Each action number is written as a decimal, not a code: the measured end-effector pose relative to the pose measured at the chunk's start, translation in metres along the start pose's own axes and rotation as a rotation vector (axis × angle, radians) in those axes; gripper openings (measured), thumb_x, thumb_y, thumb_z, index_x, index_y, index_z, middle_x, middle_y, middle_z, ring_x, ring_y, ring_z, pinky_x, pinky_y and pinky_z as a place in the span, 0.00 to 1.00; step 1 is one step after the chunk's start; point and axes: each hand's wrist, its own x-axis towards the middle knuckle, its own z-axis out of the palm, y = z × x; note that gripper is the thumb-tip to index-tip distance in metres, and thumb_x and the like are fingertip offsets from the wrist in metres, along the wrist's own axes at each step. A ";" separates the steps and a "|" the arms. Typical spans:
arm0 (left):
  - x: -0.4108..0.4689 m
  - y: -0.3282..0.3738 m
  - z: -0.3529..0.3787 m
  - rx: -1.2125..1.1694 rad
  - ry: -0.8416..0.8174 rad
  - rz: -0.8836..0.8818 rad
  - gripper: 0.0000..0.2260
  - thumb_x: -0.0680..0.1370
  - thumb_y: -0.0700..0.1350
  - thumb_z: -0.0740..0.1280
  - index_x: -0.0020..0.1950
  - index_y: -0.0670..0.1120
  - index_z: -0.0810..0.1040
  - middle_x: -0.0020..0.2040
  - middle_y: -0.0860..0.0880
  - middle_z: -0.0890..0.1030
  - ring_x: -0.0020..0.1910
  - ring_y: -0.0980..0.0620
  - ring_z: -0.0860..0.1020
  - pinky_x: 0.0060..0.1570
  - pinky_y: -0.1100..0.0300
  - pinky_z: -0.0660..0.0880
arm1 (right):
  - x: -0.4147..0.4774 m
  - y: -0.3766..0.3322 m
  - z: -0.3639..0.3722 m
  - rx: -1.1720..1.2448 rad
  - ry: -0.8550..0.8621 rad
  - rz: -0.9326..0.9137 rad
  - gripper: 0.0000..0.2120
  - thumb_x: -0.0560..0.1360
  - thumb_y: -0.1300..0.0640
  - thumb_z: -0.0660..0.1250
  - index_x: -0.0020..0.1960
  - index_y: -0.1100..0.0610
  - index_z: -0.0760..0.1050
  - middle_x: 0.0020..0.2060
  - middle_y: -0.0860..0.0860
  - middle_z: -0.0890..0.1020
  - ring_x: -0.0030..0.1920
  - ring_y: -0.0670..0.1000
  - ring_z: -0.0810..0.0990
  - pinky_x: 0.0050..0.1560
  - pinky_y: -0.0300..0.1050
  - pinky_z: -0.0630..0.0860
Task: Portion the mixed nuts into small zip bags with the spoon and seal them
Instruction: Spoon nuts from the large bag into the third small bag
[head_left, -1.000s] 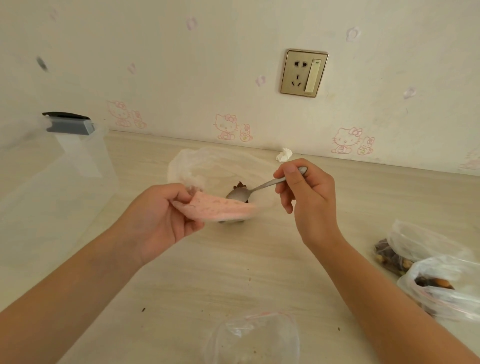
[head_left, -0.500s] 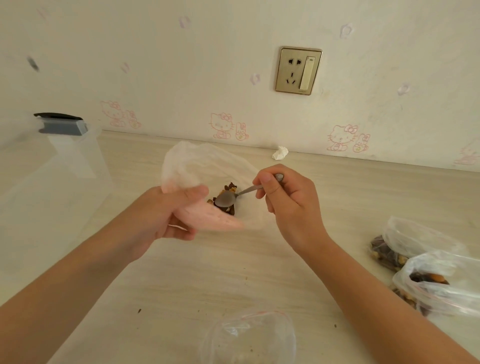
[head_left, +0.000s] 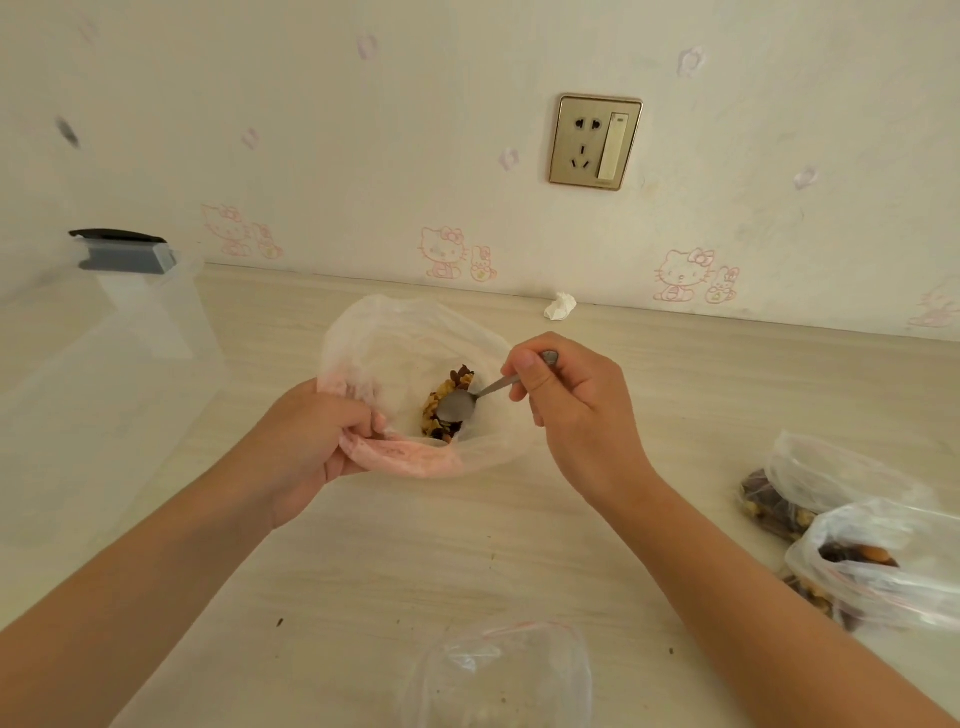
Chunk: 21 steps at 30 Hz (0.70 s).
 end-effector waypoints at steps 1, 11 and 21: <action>0.001 -0.002 0.000 -0.012 -0.008 -0.014 0.11 0.76 0.27 0.59 0.48 0.39 0.77 0.38 0.45 0.80 0.33 0.51 0.83 0.36 0.54 0.83 | 0.000 0.000 0.000 0.003 0.013 -0.003 0.11 0.83 0.54 0.64 0.46 0.53 0.82 0.34 0.47 0.81 0.33 0.44 0.75 0.38 0.41 0.70; 0.002 -0.012 0.004 0.143 -0.156 -0.047 0.18 0.67 0.43 0.81 0.53 0.38 0.84 0.40 0.42 0.85 0.41 0.45 0.86 0.43 0.50 0.85 | 0.008 0.005 -0.004 -0.152 0.112 0.052 0.12 0.83 0.54 0.62 0.44 0.46 0.80 0.36 0.43 0.82 0.38 0.45 0.78 0.35 0.34 0.68; 0.011 -0.020 0.004 -0.051 -0.032 -0.094 0.16 0.79 0.40 0.70 0.67 0.38 0.79 0.57 0.38 0.83 0.49 0.46 0.83 0.52 0.50 0.84 | 0.011 0.009 -0.009 -0.105 0.127 0.116 0.14 0.84 0.55 0.62 0.42 0.51 0.80 0.32 0.49 0.82 0.30 0.43 0.75 0.32 0.40 0.71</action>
